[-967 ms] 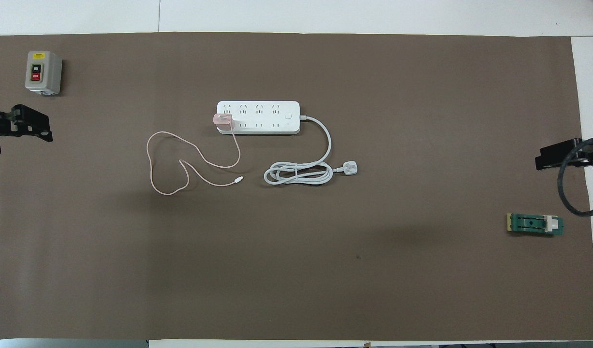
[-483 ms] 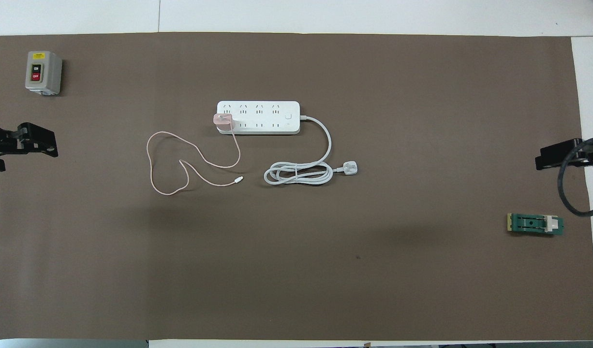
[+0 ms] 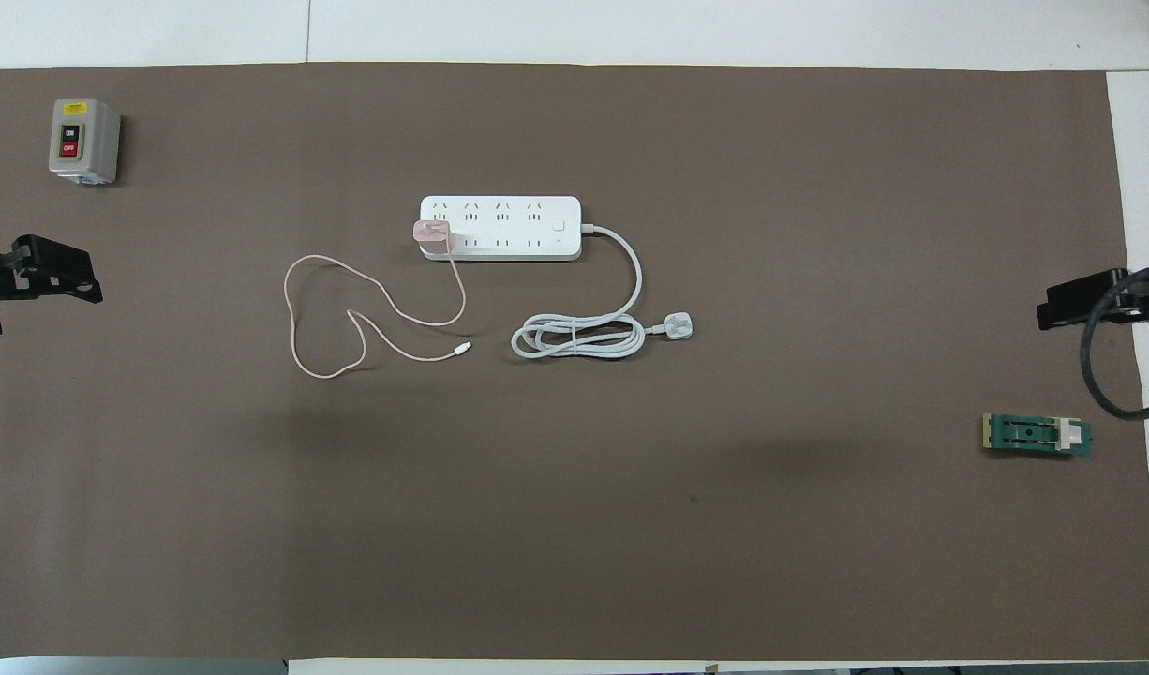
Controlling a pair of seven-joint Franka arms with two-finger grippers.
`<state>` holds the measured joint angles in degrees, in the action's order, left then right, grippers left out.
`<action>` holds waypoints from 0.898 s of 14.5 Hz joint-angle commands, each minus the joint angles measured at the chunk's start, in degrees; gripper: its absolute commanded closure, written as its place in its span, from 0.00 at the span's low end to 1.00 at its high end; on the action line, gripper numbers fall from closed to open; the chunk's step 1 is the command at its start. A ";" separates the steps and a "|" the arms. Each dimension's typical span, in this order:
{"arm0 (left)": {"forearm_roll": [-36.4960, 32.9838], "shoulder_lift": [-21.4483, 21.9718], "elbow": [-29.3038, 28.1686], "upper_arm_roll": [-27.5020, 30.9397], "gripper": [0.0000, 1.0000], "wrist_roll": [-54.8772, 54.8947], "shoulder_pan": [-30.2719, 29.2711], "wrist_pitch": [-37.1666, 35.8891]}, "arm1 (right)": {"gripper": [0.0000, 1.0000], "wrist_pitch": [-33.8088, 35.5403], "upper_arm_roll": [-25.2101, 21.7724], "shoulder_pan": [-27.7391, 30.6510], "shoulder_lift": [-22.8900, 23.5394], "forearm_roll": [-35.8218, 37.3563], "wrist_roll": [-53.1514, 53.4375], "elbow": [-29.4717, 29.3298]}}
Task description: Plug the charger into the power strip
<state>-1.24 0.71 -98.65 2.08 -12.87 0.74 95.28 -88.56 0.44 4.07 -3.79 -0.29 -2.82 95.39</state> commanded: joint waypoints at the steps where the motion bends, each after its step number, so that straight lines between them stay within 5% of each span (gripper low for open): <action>1: 1.15 1.22 -0.58 1.17 0.00 2.41 1.81 -1.59 | 0.00 0.23 0.87 1.02 -1.13 0.90 -1.13 1.12; 13: 3.18 2.10 -0.84 0.38 0.00 6.78 3.57 -2.73 | 0.00 0.23 0.87 0.85 -1.13 0.82 -1.13 1.12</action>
<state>1.45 1.48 -98.64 2.01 -9.01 3.51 94.27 -88.56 0.47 4.07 -3.79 -0.29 -2.82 95.39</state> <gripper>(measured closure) 0.000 0.000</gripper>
